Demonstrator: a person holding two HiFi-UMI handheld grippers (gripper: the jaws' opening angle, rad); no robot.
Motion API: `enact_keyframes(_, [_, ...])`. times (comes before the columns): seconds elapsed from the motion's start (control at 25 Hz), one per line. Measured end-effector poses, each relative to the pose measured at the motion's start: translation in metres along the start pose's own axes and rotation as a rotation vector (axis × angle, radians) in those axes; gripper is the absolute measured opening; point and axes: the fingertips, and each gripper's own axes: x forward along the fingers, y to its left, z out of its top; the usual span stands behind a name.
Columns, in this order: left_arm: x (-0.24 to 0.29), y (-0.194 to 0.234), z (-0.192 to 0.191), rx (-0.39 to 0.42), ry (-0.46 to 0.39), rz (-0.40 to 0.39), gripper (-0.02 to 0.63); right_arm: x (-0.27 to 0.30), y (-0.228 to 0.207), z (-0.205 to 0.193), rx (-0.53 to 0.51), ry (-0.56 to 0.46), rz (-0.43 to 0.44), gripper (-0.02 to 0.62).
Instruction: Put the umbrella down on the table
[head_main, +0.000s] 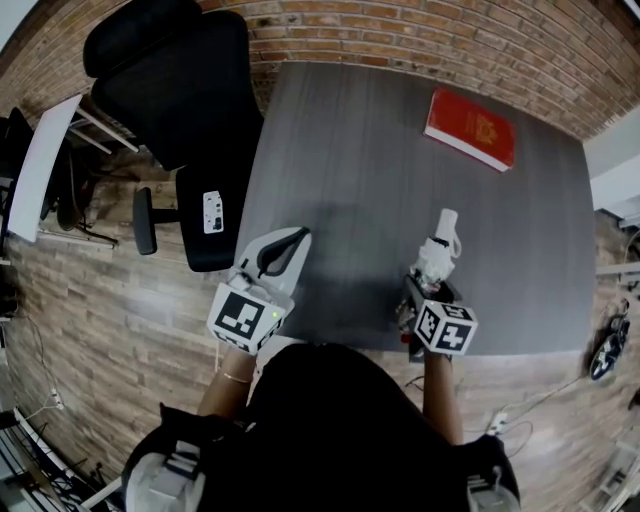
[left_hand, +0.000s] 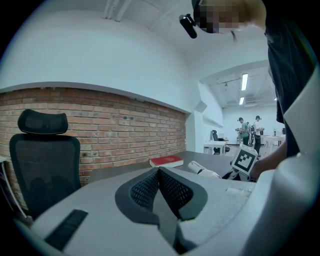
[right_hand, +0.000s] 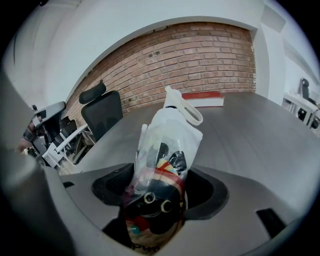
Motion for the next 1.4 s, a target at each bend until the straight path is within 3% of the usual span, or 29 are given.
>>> enact_keyframes(0.64, [-0.019, 0.012, -0.008, -0.015, 0.007, 0.061, -0.005, 0.027, 0.003, -0.016, -0.006, 0.081, 0.001, 0.31])
enact_keyframes(1.4, [-0.023, 0.009, -0.008, -0.01, 0.012, 0.072, -0.005, 0.037, 0.001, -0.026, 0.022, 0.152, 0.008, 0.316])
